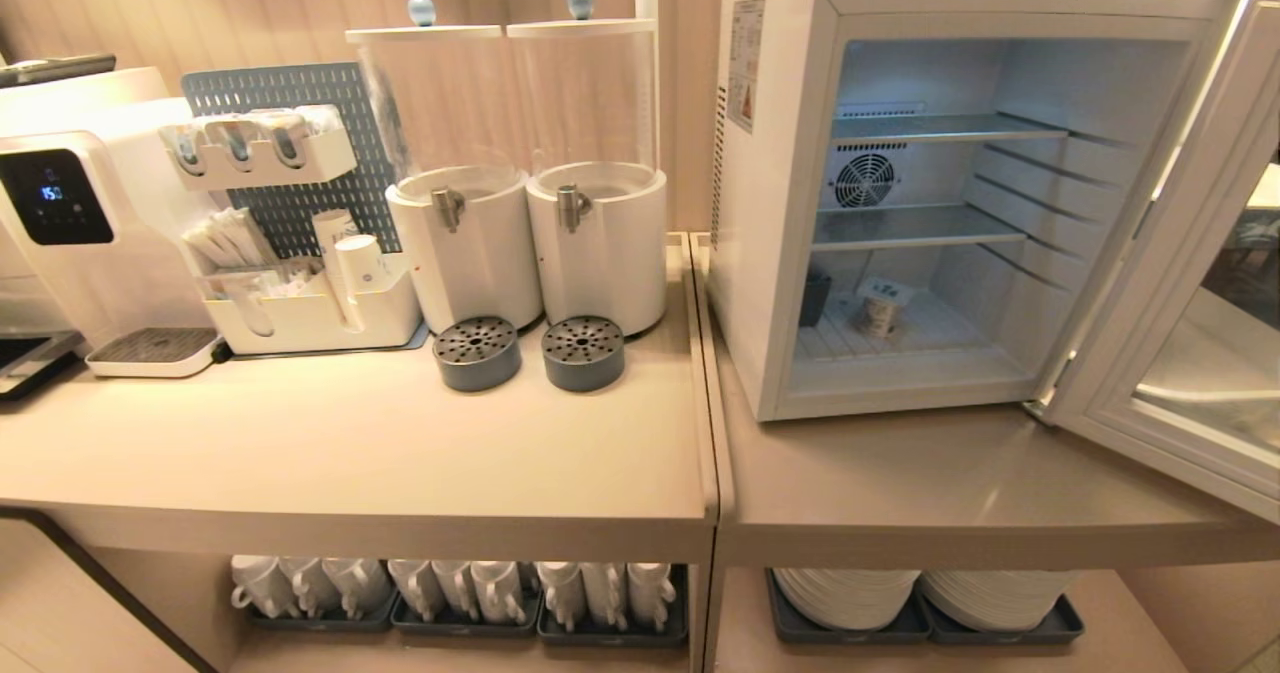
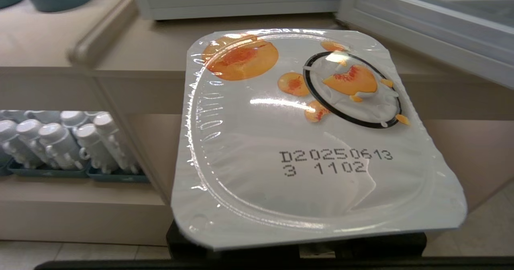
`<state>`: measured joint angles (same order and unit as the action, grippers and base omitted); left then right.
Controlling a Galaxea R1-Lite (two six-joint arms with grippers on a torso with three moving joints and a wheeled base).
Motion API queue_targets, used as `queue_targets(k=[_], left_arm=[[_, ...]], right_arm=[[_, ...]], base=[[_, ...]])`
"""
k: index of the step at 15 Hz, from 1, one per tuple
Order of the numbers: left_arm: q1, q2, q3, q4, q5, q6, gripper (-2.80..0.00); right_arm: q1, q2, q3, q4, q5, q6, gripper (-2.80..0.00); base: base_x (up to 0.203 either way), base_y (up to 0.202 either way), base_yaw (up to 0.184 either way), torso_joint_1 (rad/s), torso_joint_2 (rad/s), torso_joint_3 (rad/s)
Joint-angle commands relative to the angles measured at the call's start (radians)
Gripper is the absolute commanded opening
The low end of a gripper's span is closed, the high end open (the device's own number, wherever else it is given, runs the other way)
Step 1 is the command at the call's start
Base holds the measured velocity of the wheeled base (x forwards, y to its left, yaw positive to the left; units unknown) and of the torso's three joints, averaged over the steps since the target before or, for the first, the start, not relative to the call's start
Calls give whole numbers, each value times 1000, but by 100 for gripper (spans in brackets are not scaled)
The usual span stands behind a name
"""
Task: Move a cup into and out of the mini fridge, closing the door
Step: Place the yoghurt on the table
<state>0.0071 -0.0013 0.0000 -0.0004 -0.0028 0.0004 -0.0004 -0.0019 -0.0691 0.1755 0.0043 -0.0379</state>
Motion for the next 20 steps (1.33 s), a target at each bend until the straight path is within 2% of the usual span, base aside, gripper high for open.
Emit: queue_targets(k=[1, 9, 20], left_arm=[[1, 0, 2, -1, 0, 0, -280], [1, 0, 2, -1, 0, 0, -280], [1, 0, 2, -1, 0, 0, -280]], right_arm=[[0, 0, 0, 1, 0, 0, -280], [0, 0, 0, 1, -1, 1, -280], [0, 0, 0, 1, -1, 1, -280]], base=[[0, 188, 3, 2, 4, 6], [0, 192, 0, 0, 3, 2], [0, 141, -14, 2, 4, 1]])
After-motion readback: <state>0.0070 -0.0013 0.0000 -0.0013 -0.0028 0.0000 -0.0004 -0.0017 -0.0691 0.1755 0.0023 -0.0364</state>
